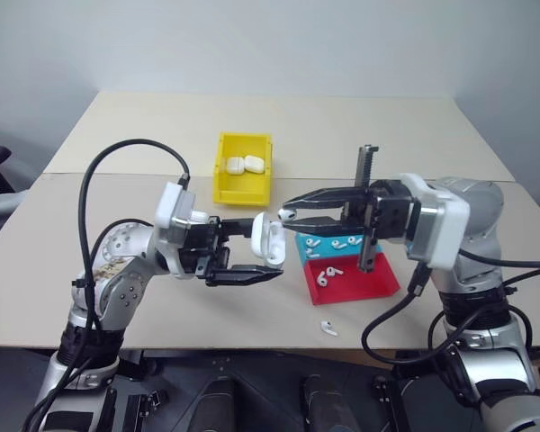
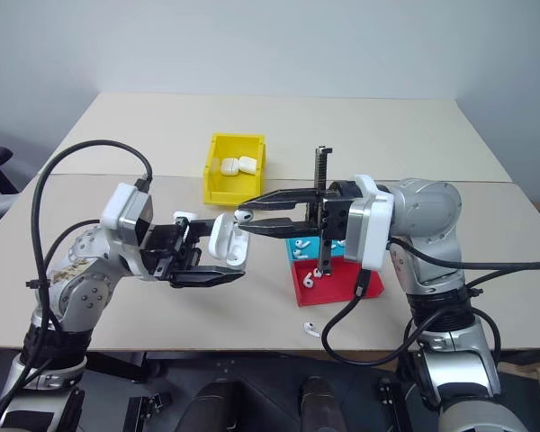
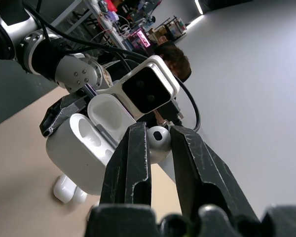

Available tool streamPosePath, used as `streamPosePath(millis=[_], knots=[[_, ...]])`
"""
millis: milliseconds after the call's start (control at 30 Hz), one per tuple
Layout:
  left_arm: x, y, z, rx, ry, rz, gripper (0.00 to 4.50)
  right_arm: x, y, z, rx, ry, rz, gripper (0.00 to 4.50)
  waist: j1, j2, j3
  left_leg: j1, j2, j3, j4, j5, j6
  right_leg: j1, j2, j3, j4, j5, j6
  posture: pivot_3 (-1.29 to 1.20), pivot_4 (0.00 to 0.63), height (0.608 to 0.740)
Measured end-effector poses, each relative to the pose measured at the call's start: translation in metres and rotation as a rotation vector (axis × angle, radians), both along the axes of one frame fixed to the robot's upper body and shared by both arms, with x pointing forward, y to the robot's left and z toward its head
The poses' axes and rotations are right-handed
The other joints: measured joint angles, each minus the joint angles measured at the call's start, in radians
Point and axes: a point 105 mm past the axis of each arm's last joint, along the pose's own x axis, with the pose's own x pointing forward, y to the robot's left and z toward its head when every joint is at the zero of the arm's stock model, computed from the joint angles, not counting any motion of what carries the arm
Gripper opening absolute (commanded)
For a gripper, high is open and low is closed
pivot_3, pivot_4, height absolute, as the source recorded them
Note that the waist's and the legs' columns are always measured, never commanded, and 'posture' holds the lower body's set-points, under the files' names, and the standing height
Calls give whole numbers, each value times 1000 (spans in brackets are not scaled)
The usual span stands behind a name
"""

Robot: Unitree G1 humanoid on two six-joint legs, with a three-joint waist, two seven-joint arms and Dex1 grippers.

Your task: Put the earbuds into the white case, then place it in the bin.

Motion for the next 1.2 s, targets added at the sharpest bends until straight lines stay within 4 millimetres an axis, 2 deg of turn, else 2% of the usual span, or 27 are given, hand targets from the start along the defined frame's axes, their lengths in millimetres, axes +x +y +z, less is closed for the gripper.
streamPosePath(millis=[233, 900, 1067, 1200], knots=[[-1, -2, 0, -10, 0, -7, 2779, -1, 5, -5, -30, -11, 27, 531, 0, 0, 0, 0, 0, 0, 0, 0, 0, 0, 0, 0, 0, 0, 0, 0, 150, 740], [-3, -5, 0, -4, -13, -5, 2779, 3, 4, -14, -72, -63, 26, 531, 0, 0, 0, 0, 0, 0, 0, 0, 0, 0, 0, 0, 0, 0, 0, 0, 150, 740], [-3, -6, -2, 2, -11, -6, 2779, 2, 2, -15, -93, -78, 34, 2046, 0, 0, 0, 0, 0, 0, 0, 0, 0, 0, 0, 0, 0, 0, 0, 0, 150, 740], [-2, -6, -3, 13, -14, 3, 2779, 2, 0, -17, -112, -75, 39, 2046, 0, 0, 0, 0, 0, 0, 0, 0, 0, 0, 0, 0, 0, 0, 0, 0, 150, 740]])
